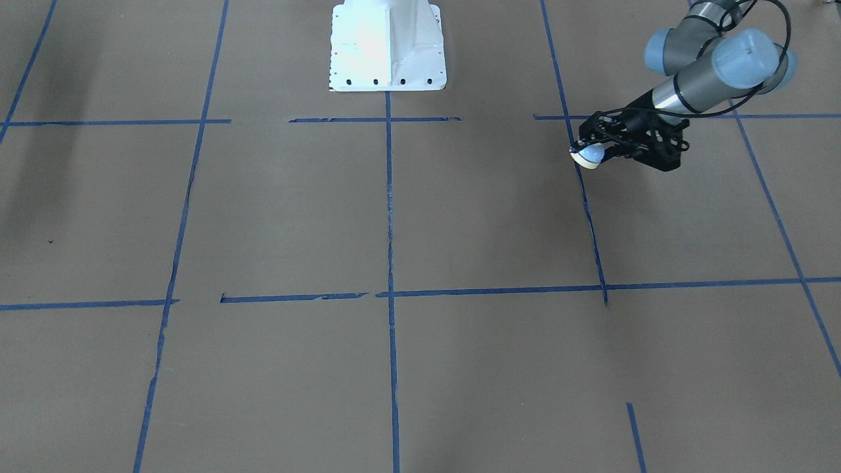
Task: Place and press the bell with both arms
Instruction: 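Move the bell with the left gripper to the central tape crossing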
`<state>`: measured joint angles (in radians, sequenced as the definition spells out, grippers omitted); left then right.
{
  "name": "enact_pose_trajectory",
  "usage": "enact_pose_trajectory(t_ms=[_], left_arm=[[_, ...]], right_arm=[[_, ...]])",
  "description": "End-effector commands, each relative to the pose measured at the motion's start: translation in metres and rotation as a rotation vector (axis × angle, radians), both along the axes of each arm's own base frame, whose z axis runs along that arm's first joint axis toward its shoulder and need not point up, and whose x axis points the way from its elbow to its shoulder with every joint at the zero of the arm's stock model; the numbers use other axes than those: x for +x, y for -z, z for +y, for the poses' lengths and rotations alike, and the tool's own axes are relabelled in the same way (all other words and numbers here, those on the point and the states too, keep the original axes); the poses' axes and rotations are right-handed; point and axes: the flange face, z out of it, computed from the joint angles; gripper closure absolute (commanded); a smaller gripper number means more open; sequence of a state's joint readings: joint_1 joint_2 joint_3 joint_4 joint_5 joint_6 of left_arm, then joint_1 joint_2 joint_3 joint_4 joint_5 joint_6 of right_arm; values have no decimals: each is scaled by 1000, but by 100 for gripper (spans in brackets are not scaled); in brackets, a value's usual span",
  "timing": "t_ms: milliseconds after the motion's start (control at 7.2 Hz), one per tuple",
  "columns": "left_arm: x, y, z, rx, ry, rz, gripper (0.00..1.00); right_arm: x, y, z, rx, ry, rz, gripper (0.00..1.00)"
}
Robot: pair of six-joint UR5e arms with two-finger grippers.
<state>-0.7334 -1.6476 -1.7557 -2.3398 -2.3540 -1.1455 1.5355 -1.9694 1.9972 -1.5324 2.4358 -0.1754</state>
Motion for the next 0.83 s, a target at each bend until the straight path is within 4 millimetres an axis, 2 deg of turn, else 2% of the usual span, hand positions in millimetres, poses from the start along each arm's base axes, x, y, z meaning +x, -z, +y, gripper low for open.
enact_pose_trajectory(t_ms=[0,139,278,417,556,694], left_arm=[[76,129,-44,-106,17,-91,97],[120,167,-41,-93,31,-155,98],[160,192,-30,-52,51,-192,98],[197,224,-42,-116,111,-210,98],[241,260,-68,-186,146,-235,98],[272,274,-89,-204,167,-276,97]], right_arm=[[0,1,-1,2,0,0,0],[0,1,-1,2,0,0,0],[-1,1,-1,4,2,0,0],[0,1,-1,4,1,0,0],[0,1,-1,4,1,0,0],[0,1,-1,4,1,0,0]])
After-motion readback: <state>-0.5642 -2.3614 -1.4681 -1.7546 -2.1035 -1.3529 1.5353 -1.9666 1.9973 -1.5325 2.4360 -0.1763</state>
